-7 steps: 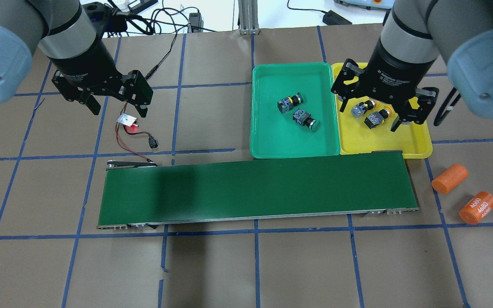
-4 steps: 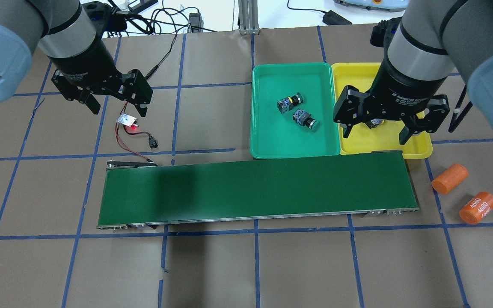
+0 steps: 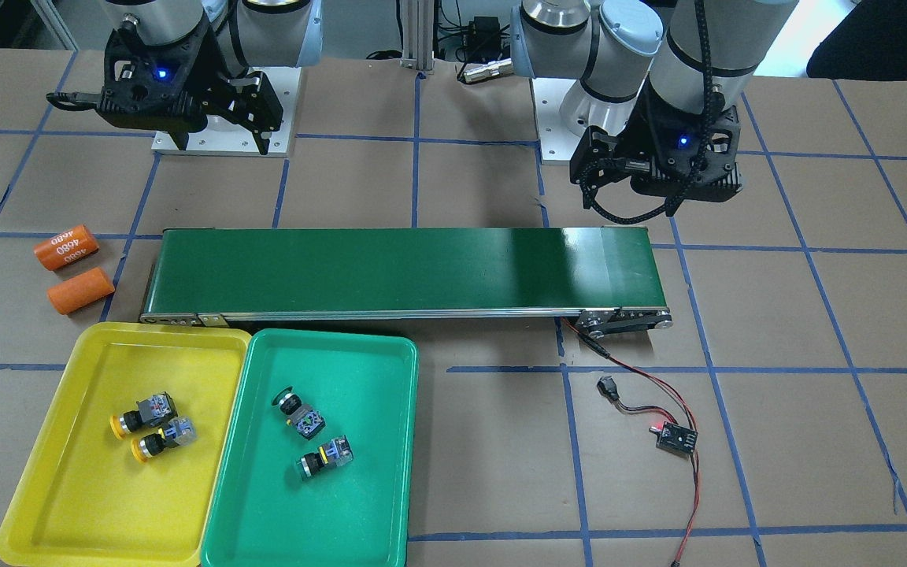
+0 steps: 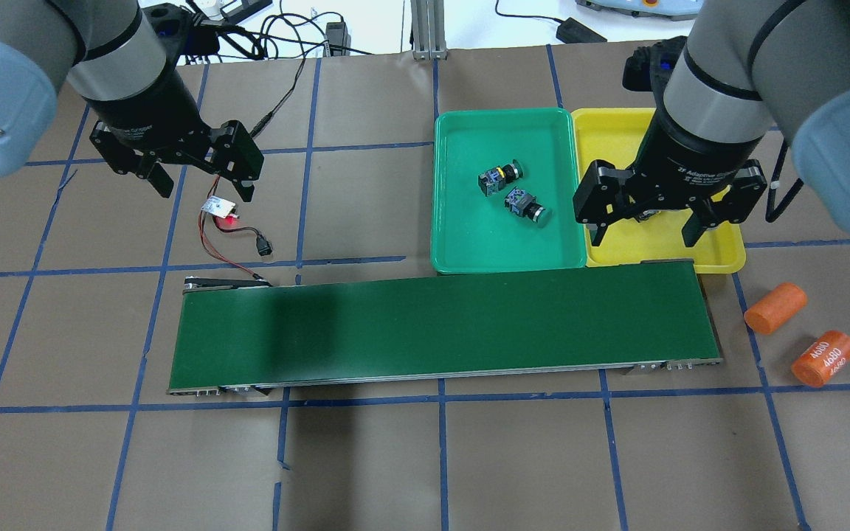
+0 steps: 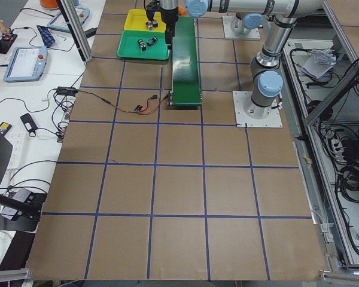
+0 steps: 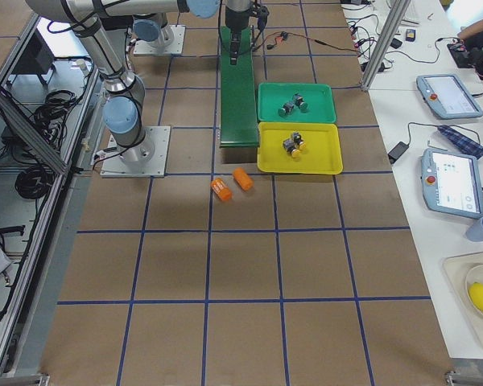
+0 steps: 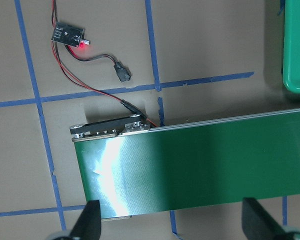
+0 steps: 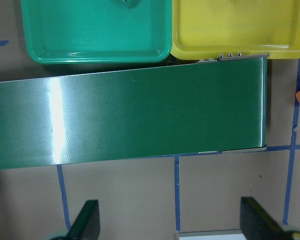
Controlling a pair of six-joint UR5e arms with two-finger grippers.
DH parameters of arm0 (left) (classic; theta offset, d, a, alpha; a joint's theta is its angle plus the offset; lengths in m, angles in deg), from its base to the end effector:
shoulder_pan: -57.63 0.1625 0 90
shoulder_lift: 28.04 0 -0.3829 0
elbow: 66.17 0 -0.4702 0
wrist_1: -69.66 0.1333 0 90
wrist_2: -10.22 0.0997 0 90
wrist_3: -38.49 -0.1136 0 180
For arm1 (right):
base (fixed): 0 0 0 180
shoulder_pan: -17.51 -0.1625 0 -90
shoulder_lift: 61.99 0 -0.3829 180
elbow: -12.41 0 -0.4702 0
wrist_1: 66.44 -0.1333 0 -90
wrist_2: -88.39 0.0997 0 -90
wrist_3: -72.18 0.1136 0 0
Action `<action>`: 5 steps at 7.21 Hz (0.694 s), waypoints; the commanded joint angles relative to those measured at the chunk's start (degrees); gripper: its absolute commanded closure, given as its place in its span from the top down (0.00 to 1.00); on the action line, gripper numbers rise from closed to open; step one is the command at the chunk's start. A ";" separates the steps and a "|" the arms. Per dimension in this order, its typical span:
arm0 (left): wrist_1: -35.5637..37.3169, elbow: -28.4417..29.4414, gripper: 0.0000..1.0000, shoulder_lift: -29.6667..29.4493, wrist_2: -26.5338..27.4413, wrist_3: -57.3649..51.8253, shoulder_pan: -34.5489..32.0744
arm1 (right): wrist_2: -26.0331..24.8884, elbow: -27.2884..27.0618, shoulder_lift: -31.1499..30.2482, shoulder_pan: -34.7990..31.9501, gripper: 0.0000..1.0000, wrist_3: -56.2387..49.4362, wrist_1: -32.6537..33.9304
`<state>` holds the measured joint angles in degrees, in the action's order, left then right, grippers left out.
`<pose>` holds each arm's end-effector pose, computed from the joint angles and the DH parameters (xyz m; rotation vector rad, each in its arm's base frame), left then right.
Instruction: Sort buttons by color to trays
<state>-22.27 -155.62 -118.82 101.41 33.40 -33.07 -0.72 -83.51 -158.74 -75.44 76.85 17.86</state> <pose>-0.1379 -0.5691 0.4262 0.1583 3.1177 0.0600 0.1614 -0.5072 0.4279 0.0480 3.1285 0.1344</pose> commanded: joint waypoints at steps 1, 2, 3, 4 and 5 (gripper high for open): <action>0.00 -0.02 1.00 -0.02 -0.05 0.00 0.00 | -0.19 0.03 0.08 0.49 1.00 -3.88 0.43; 0.18 -0.02 1.00 -0.02 -0.05 0.00 0.00 | -0.28 0.04 -0.18 0.58 1.00 -3.88 0.43; 0.18 0.07 1.00 -0.11 -0.05 0.00 0.00 | -0.71 0.04 -0.27 0.75 1.00 -3.88 0.43; 0.18 0.07 1.00 -0.02 -0.05 0.00 0.00 | -0.98 0.04 -0.27 0.75 1.00 -3.97 0.34; 0.18 0.07 1.00 -0.02 0.04 0.00 0.00 | -1.07 0.04 -0.54 1.19 1.00 -3.97 0.34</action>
<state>-22.10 -155.57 -118.86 101.38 33.39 -33.07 -1.58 -83.48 -159.06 -74.60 72.93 18.22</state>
